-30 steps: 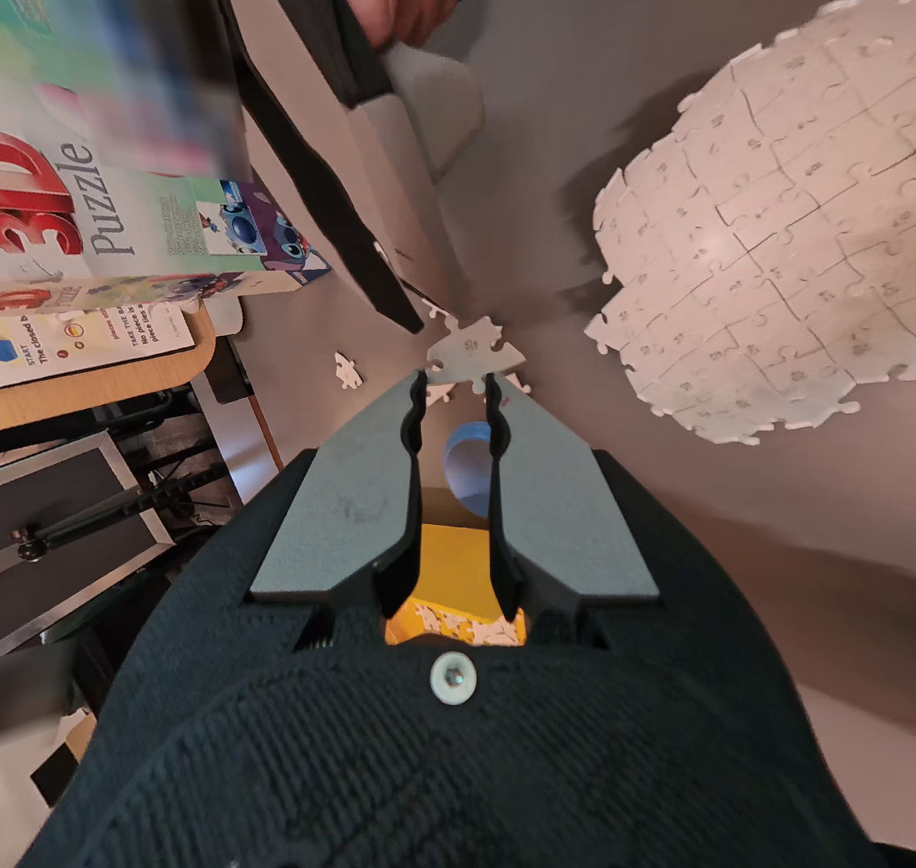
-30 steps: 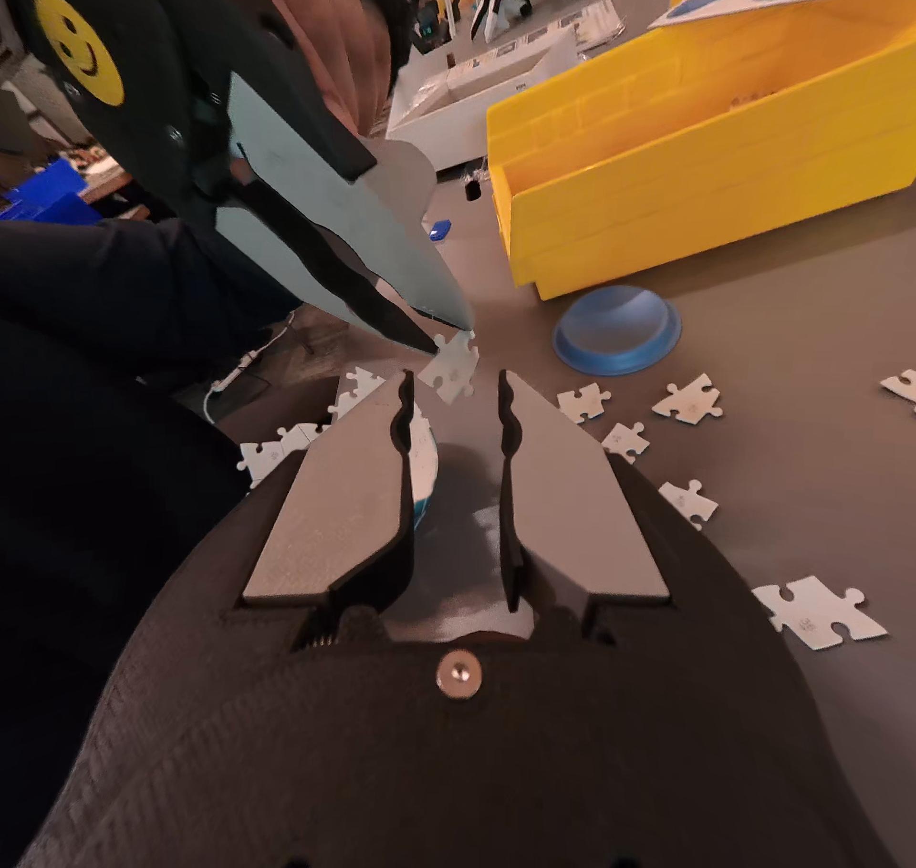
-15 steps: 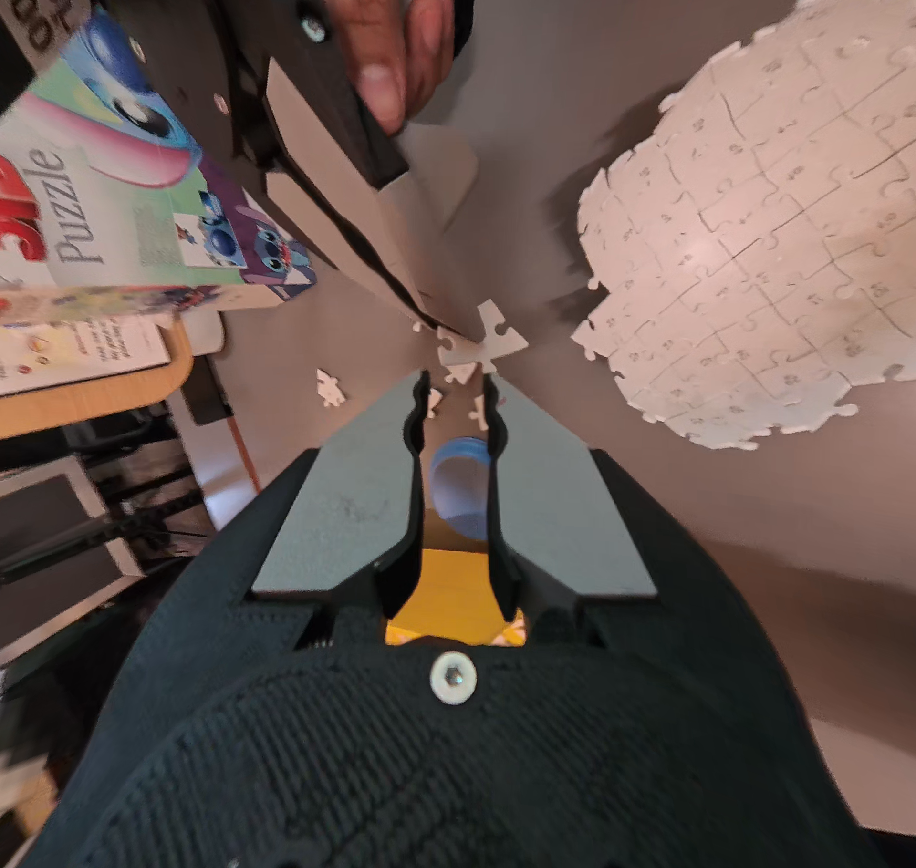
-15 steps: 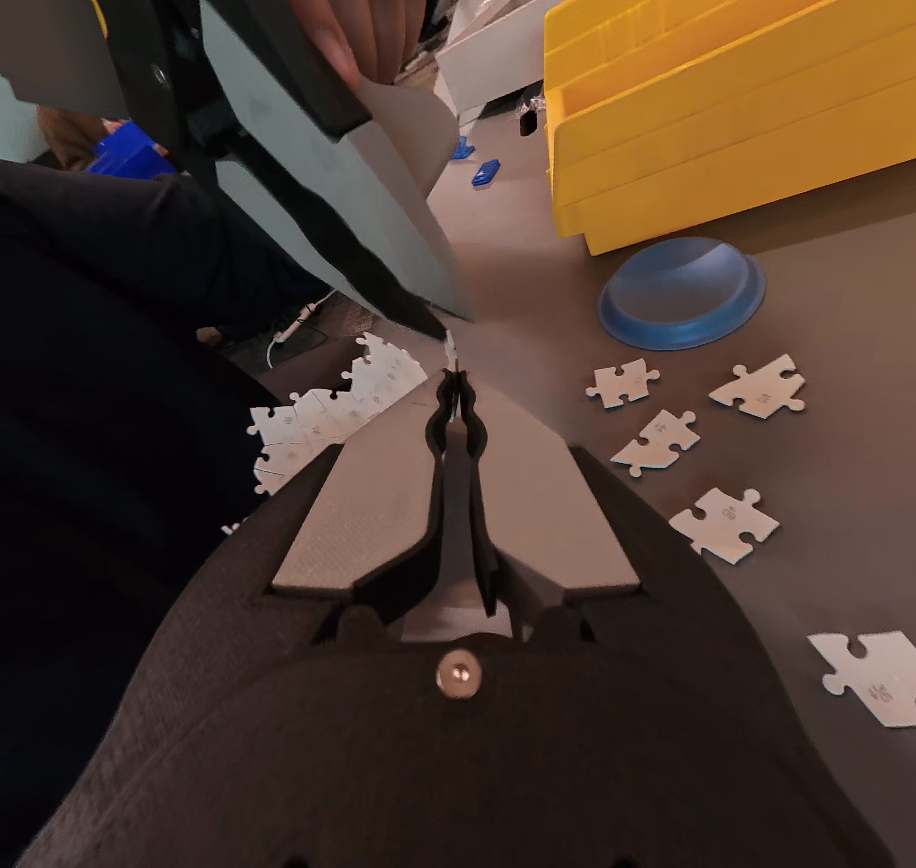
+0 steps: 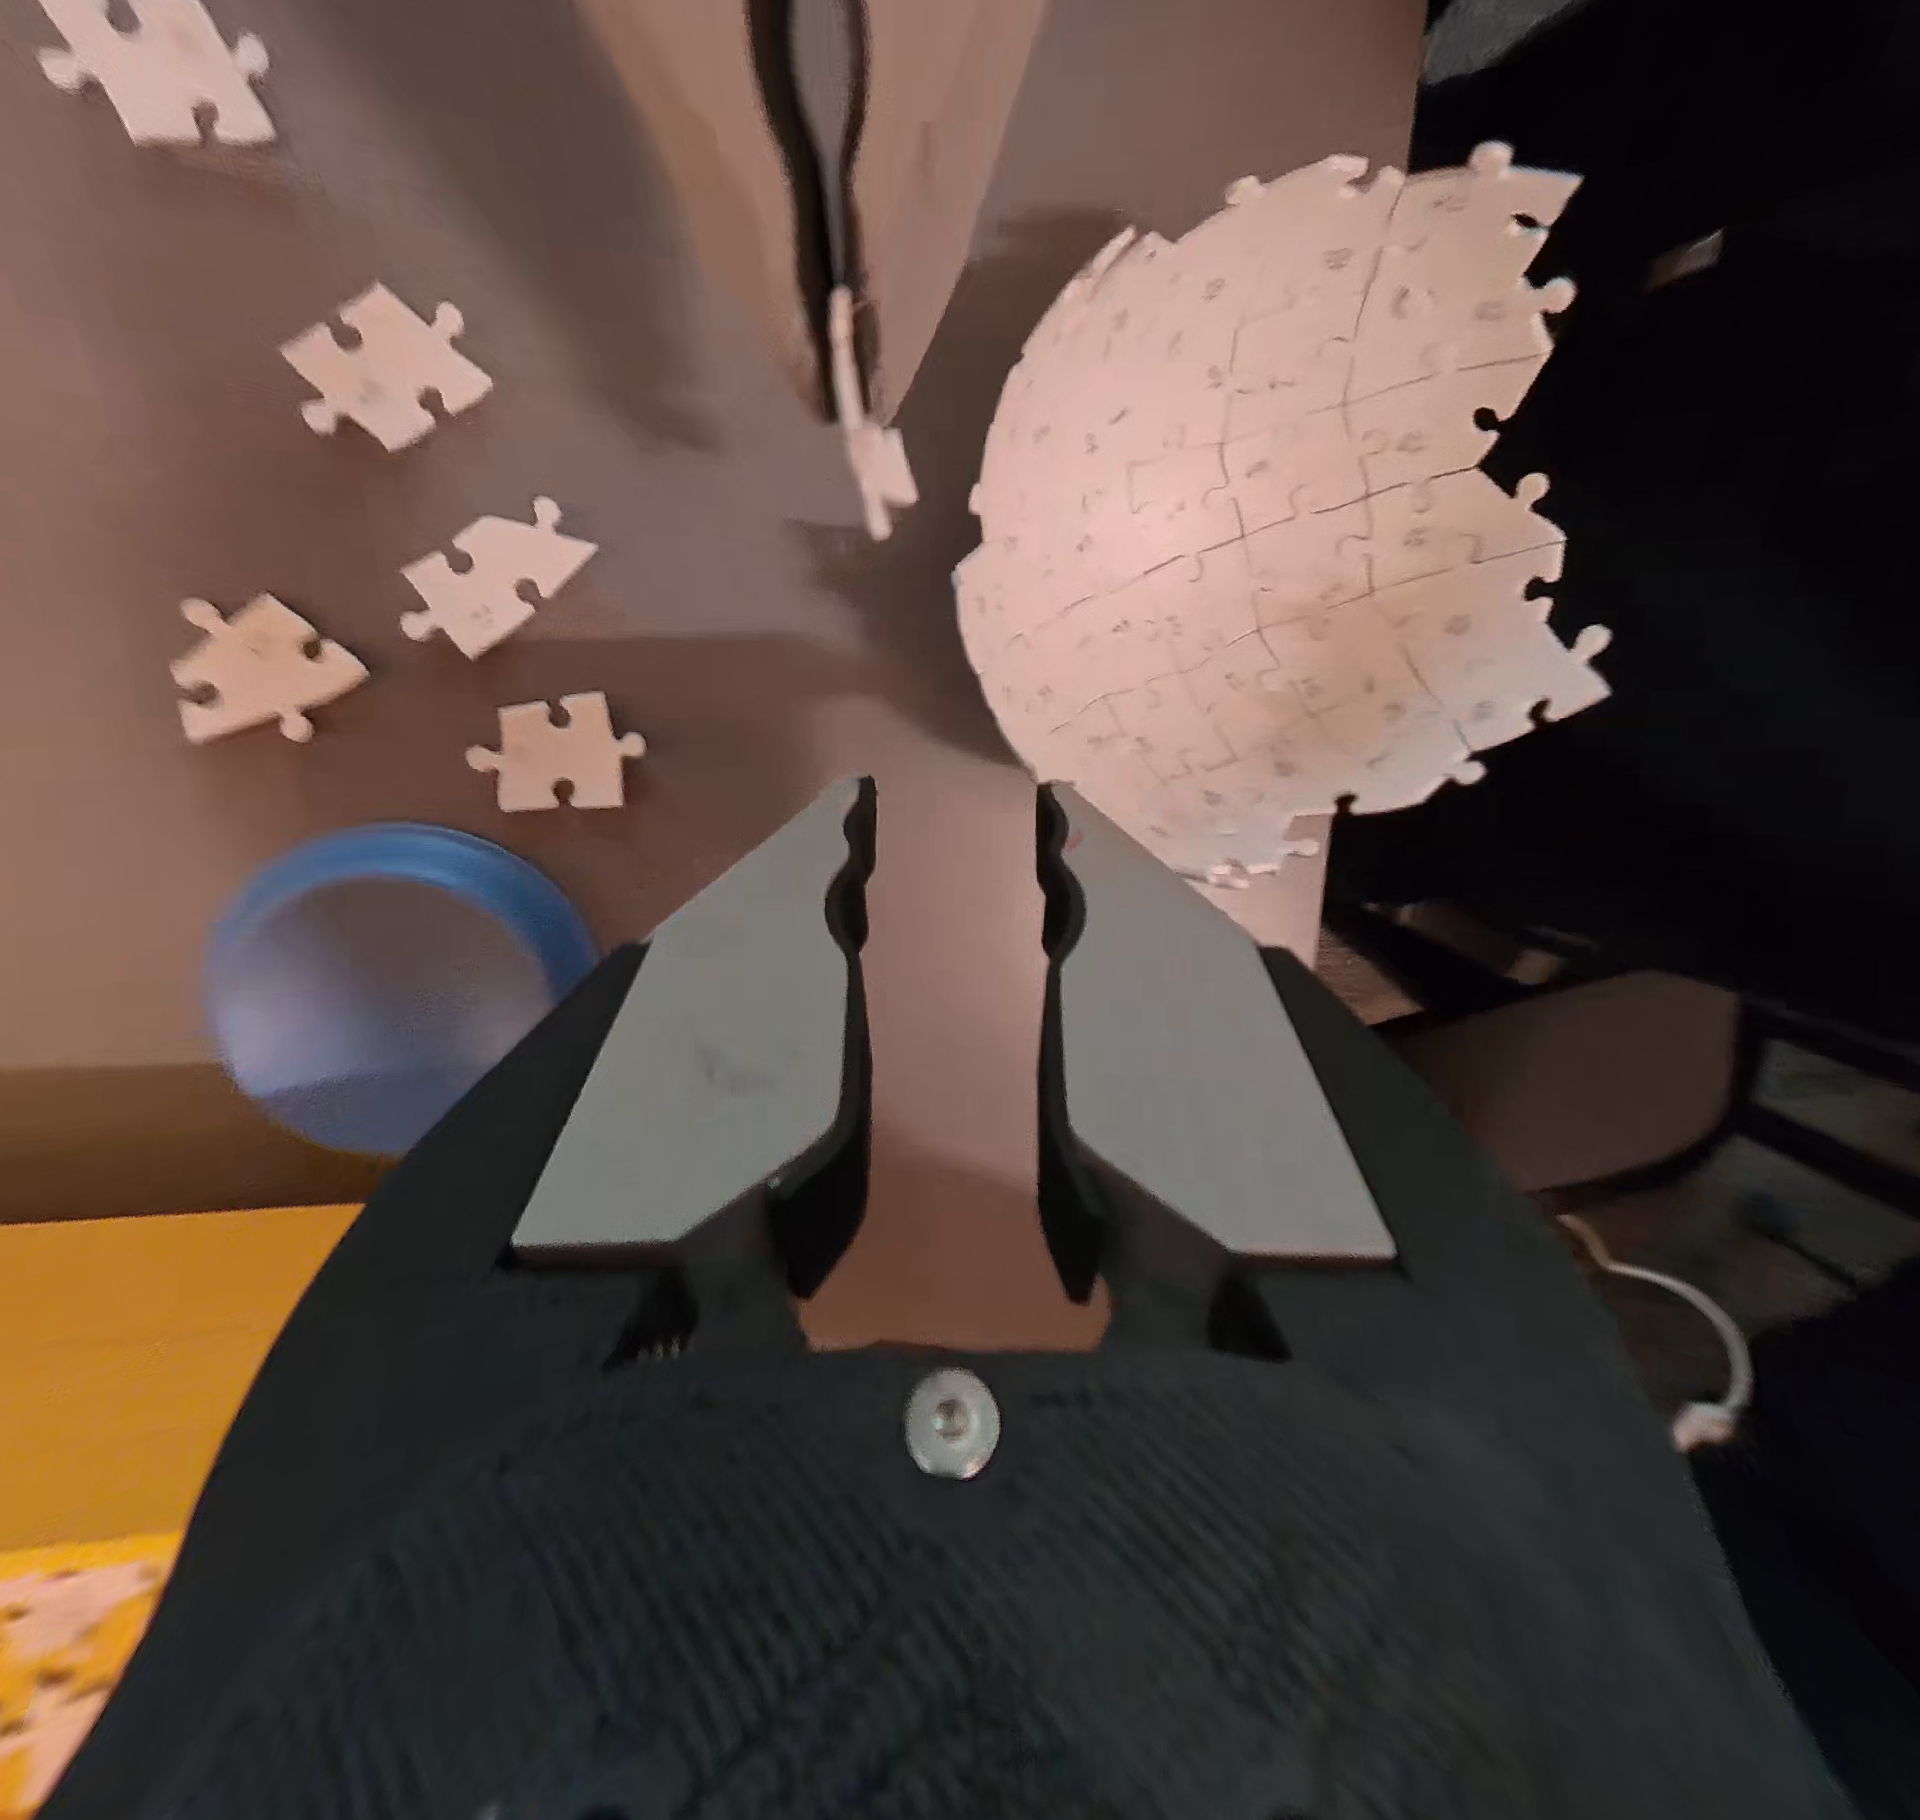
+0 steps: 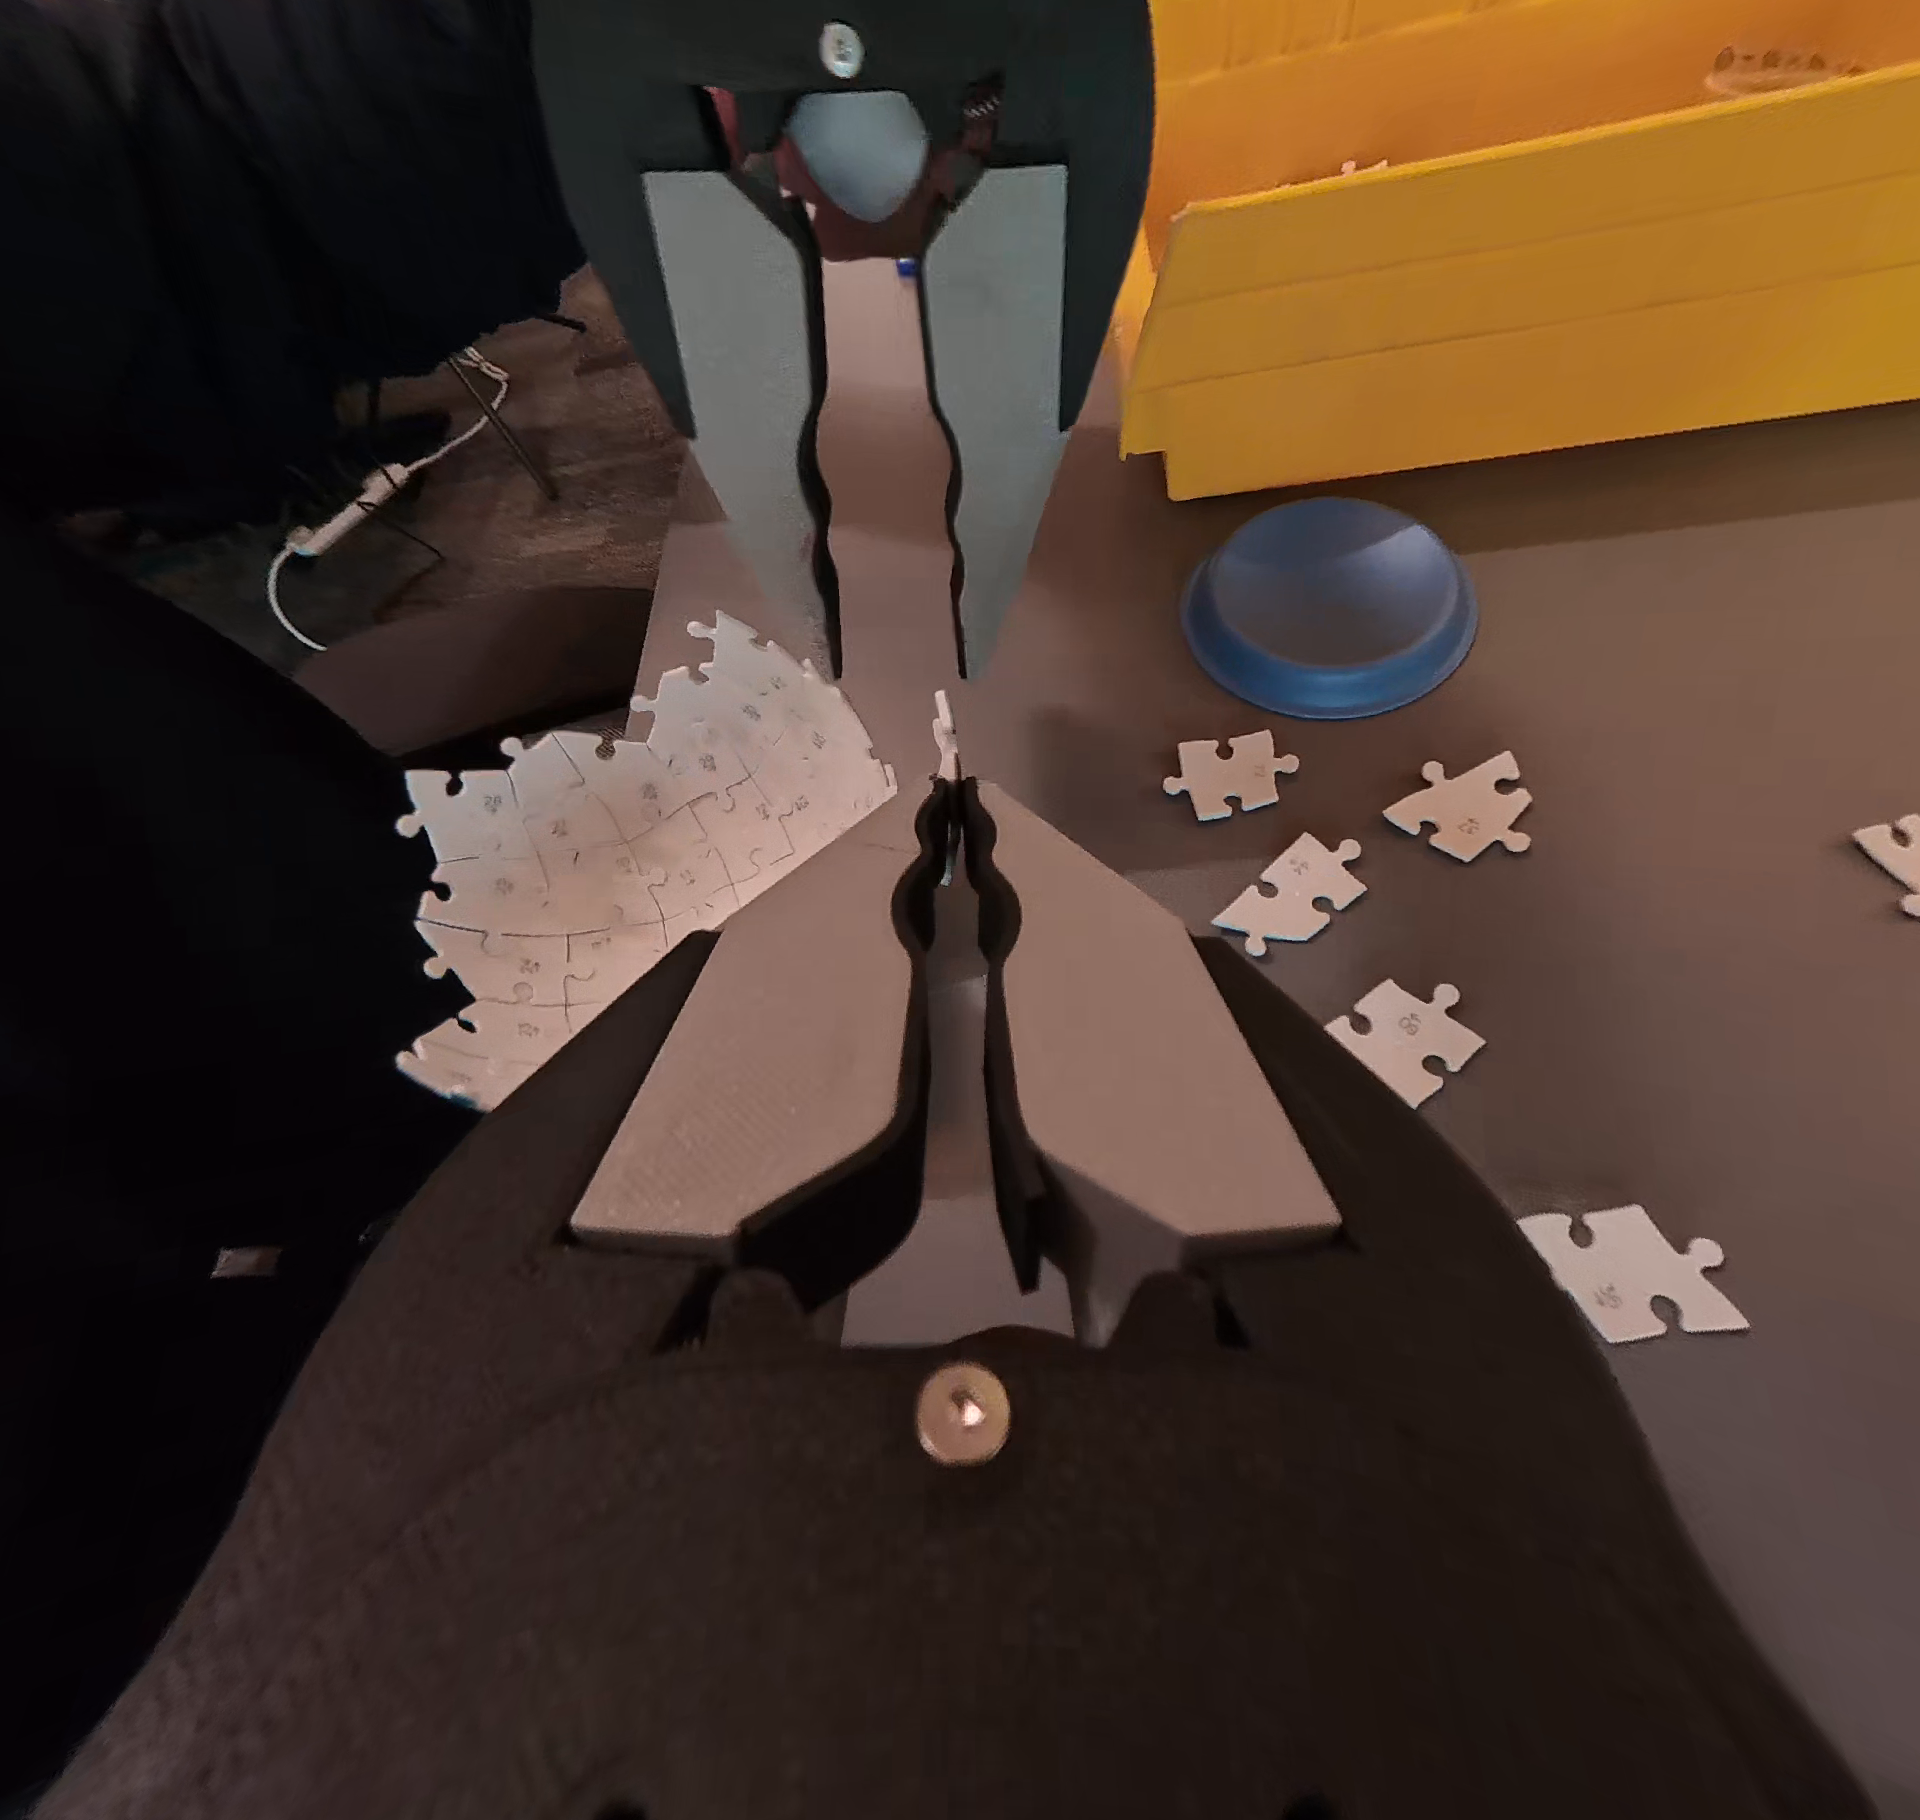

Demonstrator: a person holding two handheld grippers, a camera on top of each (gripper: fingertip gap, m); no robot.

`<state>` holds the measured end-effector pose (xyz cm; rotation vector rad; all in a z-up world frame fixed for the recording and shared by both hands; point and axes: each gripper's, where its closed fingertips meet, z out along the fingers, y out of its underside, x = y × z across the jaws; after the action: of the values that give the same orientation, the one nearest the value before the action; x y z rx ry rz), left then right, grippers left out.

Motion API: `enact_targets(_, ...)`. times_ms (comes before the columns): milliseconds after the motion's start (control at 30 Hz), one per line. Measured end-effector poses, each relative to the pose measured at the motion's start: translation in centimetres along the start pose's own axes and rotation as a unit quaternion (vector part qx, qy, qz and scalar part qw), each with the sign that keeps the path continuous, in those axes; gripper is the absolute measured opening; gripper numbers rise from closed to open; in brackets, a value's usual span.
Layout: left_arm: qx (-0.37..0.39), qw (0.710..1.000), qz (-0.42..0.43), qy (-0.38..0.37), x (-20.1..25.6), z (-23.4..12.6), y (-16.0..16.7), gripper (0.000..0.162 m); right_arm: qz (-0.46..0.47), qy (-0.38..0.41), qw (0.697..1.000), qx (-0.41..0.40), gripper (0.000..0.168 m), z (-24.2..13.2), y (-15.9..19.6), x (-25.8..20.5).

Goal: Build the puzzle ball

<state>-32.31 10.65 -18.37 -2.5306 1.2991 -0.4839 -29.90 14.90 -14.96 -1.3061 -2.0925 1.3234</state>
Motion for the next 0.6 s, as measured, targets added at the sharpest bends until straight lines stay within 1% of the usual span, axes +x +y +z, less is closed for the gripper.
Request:
enact_targets(33,0.006,1.000,-0.018,0.008,0.0,-0.1,0.1,0.028,-0.004,0.004,1.000,0.001,0.000,-0.1,-0.2,-0.2)
enact_targets(133,0.021,0.997,-0.070,0.023,-0.2,-0.4,0.4,0.031,-0.014,0.013,1.000,0.008,0.000,-0.6,-0.5,-0.6)
enact_targets(200,0.037,0.994,-0.096,0.018,-0.7,-0.6,0.3,0.032,-0.015,0.017,1.000,0.015,0.000,-1.0,-0.7,-0.8)
enact_targets(267,0.059,0.992,-0.108,0.027,-0.5,-0.8,-0.1,0.032,-0.013,0.020,0.999,0.025,0.000,-1.4,-0.8,-1.0)
enact_targets(433,0.096,0.986,-0.139,0.009,-0.9,-1.6,-0.3,0.031,-0.007,0.033,0.999,0.034,0.000,-2.1,-0.4,-1.1)
enact_targets(533,0.130,0.976,-0.173,-0.003,-1.5,-2.6,-0.7,0.027,-0.007,0.045,0.998,0.035,0.000,-2.7,-0.2,-1.4)
enact_targets(600,0.170,0.960,-0.220,-0.029,-2.8,-3.9,-1.1,0.013,-0.009,0.050,0.998,0.043,0.000,-3.1,-0.4,-1.7)
